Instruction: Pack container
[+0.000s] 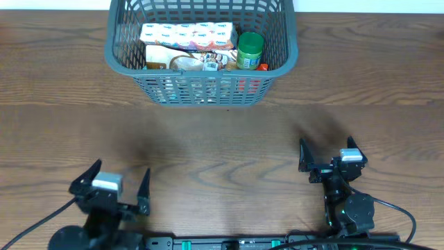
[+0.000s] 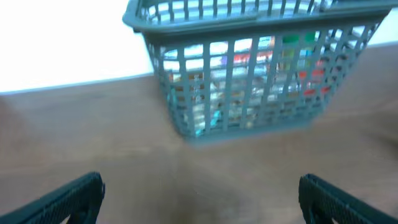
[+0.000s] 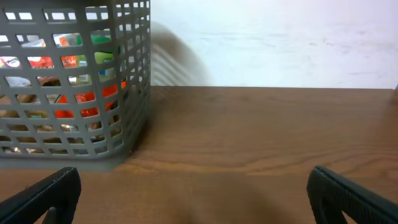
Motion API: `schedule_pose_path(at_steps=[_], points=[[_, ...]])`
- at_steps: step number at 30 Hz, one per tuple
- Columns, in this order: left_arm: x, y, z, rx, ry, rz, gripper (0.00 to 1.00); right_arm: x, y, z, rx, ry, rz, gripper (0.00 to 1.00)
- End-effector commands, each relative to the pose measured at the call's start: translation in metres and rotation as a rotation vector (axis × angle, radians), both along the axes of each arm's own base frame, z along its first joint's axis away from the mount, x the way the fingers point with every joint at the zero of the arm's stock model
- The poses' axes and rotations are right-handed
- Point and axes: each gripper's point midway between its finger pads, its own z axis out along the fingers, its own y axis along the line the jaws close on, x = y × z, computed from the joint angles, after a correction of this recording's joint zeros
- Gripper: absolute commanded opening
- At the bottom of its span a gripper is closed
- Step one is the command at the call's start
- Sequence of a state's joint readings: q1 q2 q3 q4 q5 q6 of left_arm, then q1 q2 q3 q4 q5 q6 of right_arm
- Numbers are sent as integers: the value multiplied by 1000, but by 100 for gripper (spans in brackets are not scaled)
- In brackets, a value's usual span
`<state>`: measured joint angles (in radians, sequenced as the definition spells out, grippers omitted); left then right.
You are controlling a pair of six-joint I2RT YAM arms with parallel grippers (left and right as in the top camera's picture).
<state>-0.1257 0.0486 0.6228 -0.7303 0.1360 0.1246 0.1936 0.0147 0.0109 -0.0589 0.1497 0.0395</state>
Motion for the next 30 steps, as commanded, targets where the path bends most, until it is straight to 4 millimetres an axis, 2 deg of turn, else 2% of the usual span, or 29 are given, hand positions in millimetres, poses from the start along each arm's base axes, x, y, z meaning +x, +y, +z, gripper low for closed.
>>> schedule_pose_path(at_steps=[1,4,8,13,16,21,26,30], points=[[19,-6,-30,-26,-2,-14,98,0,-1,-1,-17,-4,-2,99],[40,-6,-36,-31,-80,0,99,0,-1,-1,-17,-4,-2,99],[63,7,-34,-34,-215,90,98,0,-1,-1,-17,-4,-2,99],[78,10,-43,-24,-349,119,99,0,-1,-1,-17,-4,-2,99],[80,9,-62,-17,-303,114,98,0,-1,-1,-17,-4,-2,99],[81,9,-80,-2,-229,113,98,0,-1,-1,-17,-4,-2,99],[78,9,-115,-21,-80,117,99,0,-1,-1,-17,-4,-2,99],[78,9,-115,-64,-76,125,99,0,-1,-1,-18,-4,-2,99]])
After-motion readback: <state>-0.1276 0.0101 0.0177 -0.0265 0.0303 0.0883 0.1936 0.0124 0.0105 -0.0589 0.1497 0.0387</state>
